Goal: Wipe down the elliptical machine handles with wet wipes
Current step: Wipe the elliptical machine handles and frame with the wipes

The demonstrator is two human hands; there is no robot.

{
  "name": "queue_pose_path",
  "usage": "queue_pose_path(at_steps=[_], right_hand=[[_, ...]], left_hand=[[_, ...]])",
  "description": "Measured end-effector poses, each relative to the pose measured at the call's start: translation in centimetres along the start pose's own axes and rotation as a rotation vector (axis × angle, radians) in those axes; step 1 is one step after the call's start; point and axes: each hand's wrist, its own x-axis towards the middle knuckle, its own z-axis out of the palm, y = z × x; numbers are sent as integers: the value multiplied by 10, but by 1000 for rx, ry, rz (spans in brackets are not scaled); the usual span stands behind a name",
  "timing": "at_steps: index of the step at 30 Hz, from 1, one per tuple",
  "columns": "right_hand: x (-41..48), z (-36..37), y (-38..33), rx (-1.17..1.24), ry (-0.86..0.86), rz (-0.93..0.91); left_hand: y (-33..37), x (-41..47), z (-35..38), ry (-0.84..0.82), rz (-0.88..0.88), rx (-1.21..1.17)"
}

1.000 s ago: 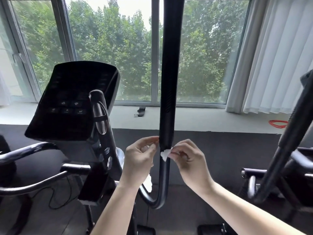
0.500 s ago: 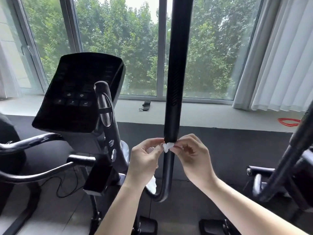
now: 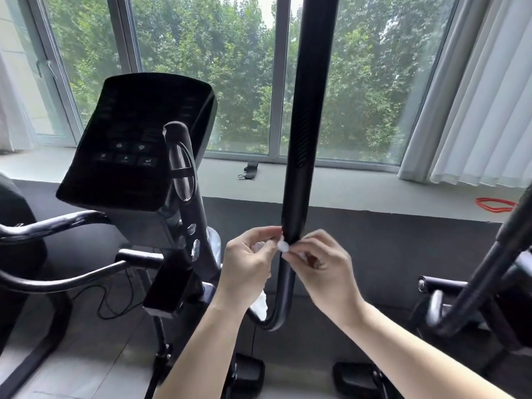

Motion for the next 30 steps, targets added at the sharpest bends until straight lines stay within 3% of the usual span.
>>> queue_pose_path(at_steps=[11,21,26,30], right_hand=[[1,-2,-18,249,25,342],[-11,5,-11,375,142,452],[-9,4,-19,548,66,443],[-6,-6,-18,588,42,467]], left_hand=[[-7,-27,-8,5,148,-4],[-31,-21,6,219,133,53],[-26,-28,12,119,194,196],[-19,-23,20,162,280,327]])
